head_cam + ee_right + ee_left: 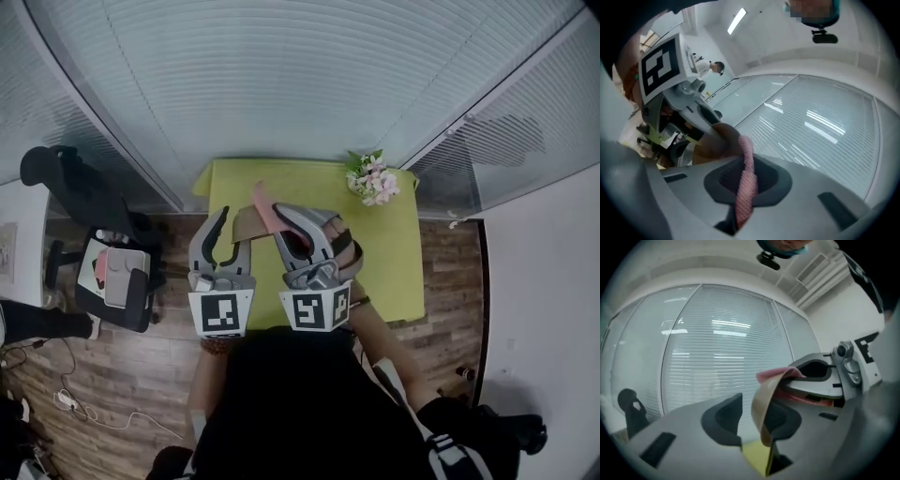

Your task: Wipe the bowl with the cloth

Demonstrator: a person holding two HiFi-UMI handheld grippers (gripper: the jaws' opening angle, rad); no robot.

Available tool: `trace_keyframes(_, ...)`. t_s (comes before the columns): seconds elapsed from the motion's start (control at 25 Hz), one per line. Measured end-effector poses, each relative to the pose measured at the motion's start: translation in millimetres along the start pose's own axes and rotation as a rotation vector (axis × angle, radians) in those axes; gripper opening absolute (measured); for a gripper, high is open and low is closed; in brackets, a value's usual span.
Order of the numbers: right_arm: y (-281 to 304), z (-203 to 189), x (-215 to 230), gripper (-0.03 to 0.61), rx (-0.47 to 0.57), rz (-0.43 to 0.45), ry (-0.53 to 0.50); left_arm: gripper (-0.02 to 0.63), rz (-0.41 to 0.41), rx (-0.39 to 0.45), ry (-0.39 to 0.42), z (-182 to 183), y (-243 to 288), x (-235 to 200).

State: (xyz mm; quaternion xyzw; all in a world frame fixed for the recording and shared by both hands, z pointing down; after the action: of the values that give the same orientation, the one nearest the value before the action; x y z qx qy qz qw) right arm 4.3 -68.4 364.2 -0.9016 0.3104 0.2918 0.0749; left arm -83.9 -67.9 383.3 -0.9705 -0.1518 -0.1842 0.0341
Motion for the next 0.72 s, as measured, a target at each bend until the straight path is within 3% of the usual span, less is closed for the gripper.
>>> trace_keyframes(0.08,0.4,-1.8,-3.0,0.014,-0.01,-0.004,-0.042,0.095,-0.005,-0.024,0.065,3.8,4.1,5.3)
trace_keyframes(0.16,-1.1,-1.2,-1.9,0.013,-0.013,-0.014,-0.048,0.049,-0.022,-0.031,0.001,3.1,3.2,9.8)
trace_keyframes(0.32,-5.0,4.3,5.0,0.014,0.021,-0.019,0.063,0.043,-0.015,0.027,-0.286,4.0,-1.7,2.7)
trace_keyframes(0.56,-11.4,9.6,15.7,0.014,0.062,0.005,0.398,0.055,-0.02,0.143,-0.73,4.0,-10.9,-11.0)
trace_keyframes(0.64,-12.7,7.9,16.5,0.014,0.054,0.001,0.425,0.057,-0.033,0.149,-0.717,2.5,-10.5,-8.8)
trace_keyframes(0.72,-11.0,4.0,16.3,0.014,0.035,-0.012,0.325,0.059,-0.108,0.1,-0.609,-3.4,-5.0,-2.6)
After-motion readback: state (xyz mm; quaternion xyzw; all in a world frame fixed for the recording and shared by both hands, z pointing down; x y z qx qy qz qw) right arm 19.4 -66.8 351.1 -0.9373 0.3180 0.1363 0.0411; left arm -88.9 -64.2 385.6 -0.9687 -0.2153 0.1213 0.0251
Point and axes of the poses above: the fingertips, and each gripper's own axes: y forward along the fingers, x to its right, z out of its top, the point moved 4 cm from there along -y, backward along the fingers, and after that the axes turned 15 degrees about y, right-handed, at the moved point
